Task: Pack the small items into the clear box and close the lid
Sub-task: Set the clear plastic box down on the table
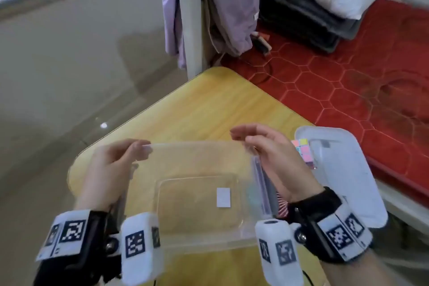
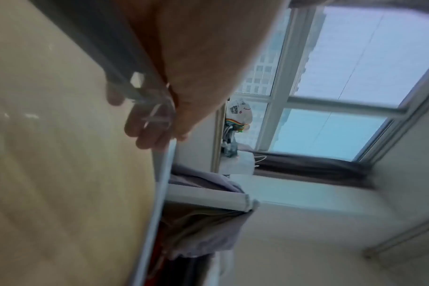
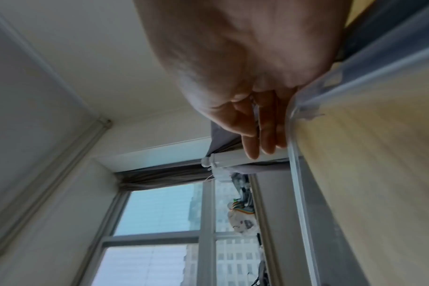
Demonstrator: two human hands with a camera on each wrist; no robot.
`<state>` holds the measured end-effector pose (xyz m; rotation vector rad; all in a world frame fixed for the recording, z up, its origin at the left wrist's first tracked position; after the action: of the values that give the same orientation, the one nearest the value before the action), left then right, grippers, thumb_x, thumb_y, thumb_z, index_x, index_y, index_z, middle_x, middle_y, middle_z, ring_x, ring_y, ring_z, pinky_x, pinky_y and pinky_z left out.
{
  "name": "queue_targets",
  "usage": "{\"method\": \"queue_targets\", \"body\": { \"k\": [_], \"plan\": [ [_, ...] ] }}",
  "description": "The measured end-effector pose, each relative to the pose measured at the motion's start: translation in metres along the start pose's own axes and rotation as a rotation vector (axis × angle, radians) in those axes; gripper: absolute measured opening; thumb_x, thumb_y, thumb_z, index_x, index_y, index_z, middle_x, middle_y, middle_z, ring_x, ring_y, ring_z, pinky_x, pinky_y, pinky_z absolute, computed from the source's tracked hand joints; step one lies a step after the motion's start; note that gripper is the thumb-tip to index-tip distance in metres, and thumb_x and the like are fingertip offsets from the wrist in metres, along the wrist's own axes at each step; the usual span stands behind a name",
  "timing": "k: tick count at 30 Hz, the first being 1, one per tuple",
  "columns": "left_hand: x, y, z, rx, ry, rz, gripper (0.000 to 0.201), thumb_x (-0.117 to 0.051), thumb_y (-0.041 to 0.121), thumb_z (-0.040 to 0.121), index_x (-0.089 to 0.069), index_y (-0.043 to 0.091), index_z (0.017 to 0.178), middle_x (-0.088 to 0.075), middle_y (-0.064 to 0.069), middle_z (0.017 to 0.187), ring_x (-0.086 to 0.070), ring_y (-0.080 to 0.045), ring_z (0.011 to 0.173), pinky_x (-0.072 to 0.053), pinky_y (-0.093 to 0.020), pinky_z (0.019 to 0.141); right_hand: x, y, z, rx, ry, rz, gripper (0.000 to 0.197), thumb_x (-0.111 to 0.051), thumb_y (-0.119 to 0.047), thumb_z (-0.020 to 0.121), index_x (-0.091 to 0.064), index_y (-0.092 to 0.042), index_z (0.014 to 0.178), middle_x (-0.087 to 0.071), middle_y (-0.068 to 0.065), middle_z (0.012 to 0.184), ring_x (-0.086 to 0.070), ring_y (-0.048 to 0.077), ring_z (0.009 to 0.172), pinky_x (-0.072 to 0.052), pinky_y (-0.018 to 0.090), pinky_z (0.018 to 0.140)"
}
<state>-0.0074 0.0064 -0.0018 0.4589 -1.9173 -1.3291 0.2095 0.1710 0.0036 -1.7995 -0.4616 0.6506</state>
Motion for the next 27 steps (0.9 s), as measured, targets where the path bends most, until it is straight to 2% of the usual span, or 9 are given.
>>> {"method": "queue_targets", "body": {
  "k": [2,5,9,11,14,16,18,21,27],
  "plan": [
    [0.008,-0.006,-0.004,-0.072,-0.057,-0.101,0.019,-0.058,0.01,0.091,-0.073,0.018,0.1,-0.077,-0.004,0.098,-0.07,-0.016,0.097,-0.054,-0.039,0.088,0.001,0.005,-0.007,0.067,-0.059,-0.124,0.039,-0.04,0.01,0.09,-0.071,-0.009,0.106,-0.074,0.002,0.111,-0.065,0.005,0.107,-0.049,0.019,0.091],
    [0.03,-0.016,-0.013,-0.223,-0.102,-0.145,0.026,-0.065,0.007,0.085,-0.072,0.019,0.107,-0.075,0.001,0.109,-0.069,-0.013,0.106,-0.053,-0.041,0.094,0.008,0.015,-0.012,0.188,-0.108,-0.137,0.048,-0.035,0.018,0.087,-0.069,-0.008,0.11,-0.073,0.004,0.114,-0.063,0.01,0.116,-0.045,0.028,0.102],
    [0.048,-0.032,-0.044,-0.28,-0.141,-0.02,0.042,-0.069,0.036,0.067,-0.069,0.04,0.108,-0.074,0.011,0.109,-0.065,-0.005,0.11,-0.047,-0.039,0.095,0.013,0.022,-0.016,0.257,-0.133,-0.132,0.056,-0.031,0.026,0.082,-0.067,-0.007,0.11,-0.072,0.007,0.115,-0.065,0.009,0.114,-0.044,0.027,0.103],
    [0.04,-0.032,-0.056,-0.251,-0.182,0.05,0.051,-0.067,0.034,0.069,-0.064,0.037,0.119,-0.065,0.013,0.124,-0.056,-0.004,0.12,-0.042,-0.037,0.102,0.012,0.022,-0.014,0.251,-0.132,-0.141,0.059,-0.03,0.027,0.079,-0.067,-0.008,0.109,-0.072,0.007,0.114,-0.064,0.011,0.115,-0.042,0.027,0.103],
    [0.016,-0.04,-0.059,-0.298,-0.083,0.214,0.052,-0.067,0.016,0.081,-0.056,0.02,0.131,-0.047,0.005,0.14,-0.045,-0.013,0.13,-0.034,-0.03,0.108,0.008,0.023,-0.016,0.263,-0.113,-0.232,0.063,-0.028,0.028,0.072,-0.068,-0.01,0.101,-0.072,0.005,0.107,-0.063,0.015,0.113,-0.04,0.028,0.101],
    [0.005,-0.04,-0.056,-0.339,0.042,0.309,0.049,-0.058,0.0,0.085,-0.057,0.013,0.132,-0.048,-0.004,0.142,-0.047,-0.022,0.13,-0.033,-0.027,0.106,0.005,0.023,-0.022,0.278,-0.066,-0.221,0.064,-0.027,0.03,0.069,-0.068,-0.01,0.098,-0.071,0.006,0.105,-0.063,0.017,0.112,-0.04,0.031,0.104],
    [0.002,-0.039,-0.058,-0.324,0.114,0.291,0.056,-0.048,-0.009,0.083,-0.056,0.014,0.133,-0.052,-0.007,0.139,-0.051,-0.028,0.126,-0.038,-0.034,0.105,0.002,0.02,-0.033,0.305,-0.014,-0.224,0.063,-0.026,0.03,0.069,-0.067,-0.01,0.095,-0.071,0.007,0.103,-0.064,0.018,0.109,-0.04,0.03,0.101],
    [0.004,-0.04,-0.06,-0.258,0.101,0.199,0.06,-0.044,-0.01,0.084,-0.053,0.019,0.136,-0.056,-0.01,0.136,-0.056,-0.031,0.119,-0.047,-0.042,0.099,-0.003,0.021,-0.039,0.328,0.043,-0.316,0.064,-0.026,0.028,0.07,-0.069,-0.015,0.091,-0.072,0.006,0.101,-0.065,0.015,0.105,-0.04,0.026,0.094],
    [0.002,-0.037,-0.068,-0.245,0.143,0.196,0.061,-0.042,-0.008,0.083,-0.054,0.02,0.136,-0.061,-0.011,0.13,-0.06,-0.032,0.112,-0.048,-0.036,0.092,-0.004,0.022,-0.04,0.313,0.076,-0.322,0.058,-0.028,0.026,0.072,-0.069,-0.01,0.092,-0.073,0.007,0.105,-0.064,0.009,0.102,-0.042,0.02,0.086]
  ]
}}
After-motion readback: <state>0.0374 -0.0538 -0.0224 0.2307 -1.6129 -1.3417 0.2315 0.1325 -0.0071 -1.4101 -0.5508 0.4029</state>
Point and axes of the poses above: each hand's wrist, its own z-axis towards the middle knuckle, its own x-axis out of the back of the hand, y = z × x, the point moved 1 cm from there along z, towards the middle knuckle
